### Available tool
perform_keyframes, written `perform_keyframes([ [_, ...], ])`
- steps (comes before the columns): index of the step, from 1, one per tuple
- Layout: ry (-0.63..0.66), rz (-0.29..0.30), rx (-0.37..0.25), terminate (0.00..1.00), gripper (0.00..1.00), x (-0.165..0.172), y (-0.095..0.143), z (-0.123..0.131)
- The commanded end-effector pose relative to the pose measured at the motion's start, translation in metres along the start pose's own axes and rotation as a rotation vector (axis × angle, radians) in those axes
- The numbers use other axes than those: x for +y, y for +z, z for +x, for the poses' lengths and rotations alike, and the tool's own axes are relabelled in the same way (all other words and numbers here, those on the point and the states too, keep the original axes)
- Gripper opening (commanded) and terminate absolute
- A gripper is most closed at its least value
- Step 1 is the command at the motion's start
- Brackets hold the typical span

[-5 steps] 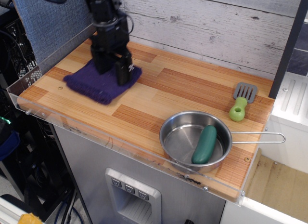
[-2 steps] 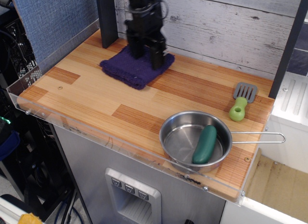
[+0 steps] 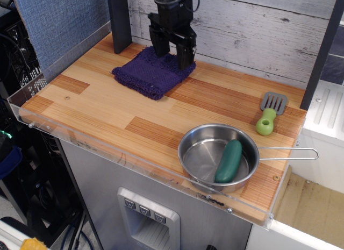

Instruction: Move the cloth to the far edge of the counter.

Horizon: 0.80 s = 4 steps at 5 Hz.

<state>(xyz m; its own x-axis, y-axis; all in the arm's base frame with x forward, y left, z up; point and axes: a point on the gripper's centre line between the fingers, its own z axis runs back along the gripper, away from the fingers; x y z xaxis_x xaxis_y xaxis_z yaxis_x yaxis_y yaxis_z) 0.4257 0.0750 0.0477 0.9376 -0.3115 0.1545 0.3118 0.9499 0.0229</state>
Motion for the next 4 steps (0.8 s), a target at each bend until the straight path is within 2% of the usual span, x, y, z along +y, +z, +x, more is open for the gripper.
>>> perform_keyframes([
  [1,0.195,0.051,-0.067,0.00,1.00,0.033,0.122,-0.003],
  [2,0.256,0.017,-0.070,0.00,1.00,0.019,0.148,-0.024],
  [3,0.224,-0.005,-0.069,0.00,1.00,-0.008,0.160,-0.037],
  [4,0.186,0.011,-0.063,0.00,1.00,-0.037,0.165,-0.047],
])
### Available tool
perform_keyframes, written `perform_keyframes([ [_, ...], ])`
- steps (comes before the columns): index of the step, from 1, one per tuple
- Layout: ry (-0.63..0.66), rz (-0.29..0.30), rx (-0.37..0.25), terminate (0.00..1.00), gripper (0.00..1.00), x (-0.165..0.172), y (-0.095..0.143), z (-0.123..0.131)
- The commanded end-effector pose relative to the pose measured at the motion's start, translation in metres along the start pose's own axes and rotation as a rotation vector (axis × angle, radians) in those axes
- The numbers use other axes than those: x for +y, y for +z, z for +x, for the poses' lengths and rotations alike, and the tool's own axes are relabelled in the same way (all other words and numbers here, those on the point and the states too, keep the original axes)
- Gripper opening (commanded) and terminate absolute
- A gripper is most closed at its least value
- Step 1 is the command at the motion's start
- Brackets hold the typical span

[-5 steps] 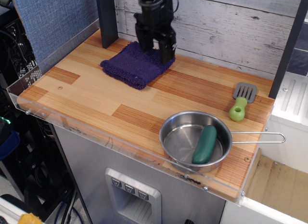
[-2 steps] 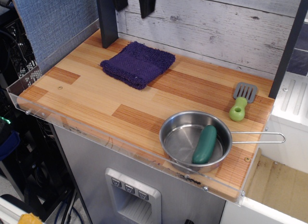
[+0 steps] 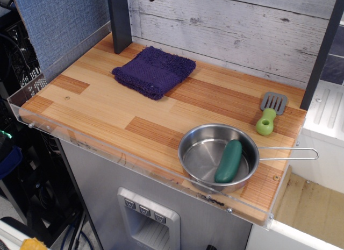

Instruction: Move the cloth to the far edge of the counter.

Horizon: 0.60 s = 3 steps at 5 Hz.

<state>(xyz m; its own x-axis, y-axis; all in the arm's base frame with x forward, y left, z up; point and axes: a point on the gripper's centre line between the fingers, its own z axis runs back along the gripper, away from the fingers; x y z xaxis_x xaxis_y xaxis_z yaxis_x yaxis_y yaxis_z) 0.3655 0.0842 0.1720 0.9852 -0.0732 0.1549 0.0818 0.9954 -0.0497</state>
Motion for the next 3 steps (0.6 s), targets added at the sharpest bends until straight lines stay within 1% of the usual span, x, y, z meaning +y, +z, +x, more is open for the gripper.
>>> perform_keyframes([
  [1,-0.072,0.050,-0.051,0.00,1.00,-0.0357,0.0299,-0.0176],
  [2,-0.112,0.049,0.069,0.00,1.00,-0.0329,0.0236,-0.0153],
  [3,-0.112,0.049,0.069,1.00,1.00,-0.0329,0.0236,-0.0153],
])
